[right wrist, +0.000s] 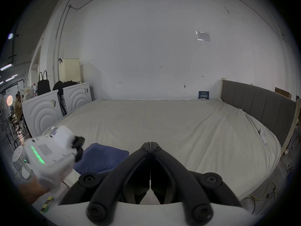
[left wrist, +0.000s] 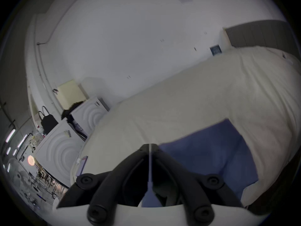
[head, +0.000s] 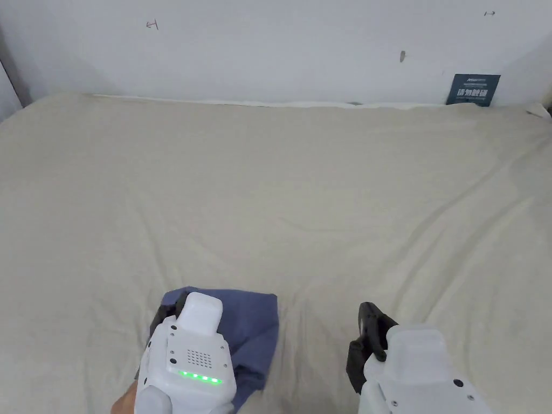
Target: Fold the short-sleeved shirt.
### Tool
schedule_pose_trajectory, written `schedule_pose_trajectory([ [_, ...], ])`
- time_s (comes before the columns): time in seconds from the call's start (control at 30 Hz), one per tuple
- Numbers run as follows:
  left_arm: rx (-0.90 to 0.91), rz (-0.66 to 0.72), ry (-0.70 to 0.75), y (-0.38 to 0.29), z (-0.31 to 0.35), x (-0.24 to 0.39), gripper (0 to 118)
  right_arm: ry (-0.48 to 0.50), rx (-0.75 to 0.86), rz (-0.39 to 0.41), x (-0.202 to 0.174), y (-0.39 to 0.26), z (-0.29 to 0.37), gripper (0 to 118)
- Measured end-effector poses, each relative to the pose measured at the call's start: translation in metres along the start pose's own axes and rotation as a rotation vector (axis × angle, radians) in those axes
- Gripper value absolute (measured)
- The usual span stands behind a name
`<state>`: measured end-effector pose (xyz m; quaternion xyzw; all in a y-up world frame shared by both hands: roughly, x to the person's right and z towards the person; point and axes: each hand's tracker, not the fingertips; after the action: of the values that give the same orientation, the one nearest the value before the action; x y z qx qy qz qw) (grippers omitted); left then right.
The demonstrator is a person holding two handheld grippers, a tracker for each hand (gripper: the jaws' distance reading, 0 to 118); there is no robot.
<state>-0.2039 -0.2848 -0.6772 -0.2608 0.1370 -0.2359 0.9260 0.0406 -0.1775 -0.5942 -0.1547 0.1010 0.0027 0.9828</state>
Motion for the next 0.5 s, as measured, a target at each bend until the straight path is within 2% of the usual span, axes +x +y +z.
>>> schedule_pose_trajectory([
  [0.07, -0.028, -0.053, -0.113, -0.008, -0.006, 0.026, 3, 0.002, -0.005, 0.004, 0.001, -0.001, 0.000, 0],
  [0.27, 0.052, -0.363, -0.159, -0.044, 0.009, 0.125, 3, -0.019, -0.033, 0.002, 0.013, -0.011, -0.003, 0],
  [0.33, 0.082, -0.321, -0.133, -0.041, 0.017, 0.137, 3, -0.043, -0.045, 0.034, 0.014, -0.013, -0.001, 0],
  [0.4, 0.034, -0.116, -0.388, -0.020, 0.024, 0.124, 3, -0.053, -0.050, 0.037, 0.017, -0.014, 0.002, 0],
  [0.43, 0.072, -0.048, -0.419, -0.012, 0.035, 0.110, 3, -0.057, -0.044, 0.035, 0.018, -0.013, 0.005, 0],
  [0.5, 0.193, -0.043, -0.244, 0.005, 0.059, 0.096, 3, -0.063, -0.037, 0.031, 0.019, -0.009, 0.008, 0],
])
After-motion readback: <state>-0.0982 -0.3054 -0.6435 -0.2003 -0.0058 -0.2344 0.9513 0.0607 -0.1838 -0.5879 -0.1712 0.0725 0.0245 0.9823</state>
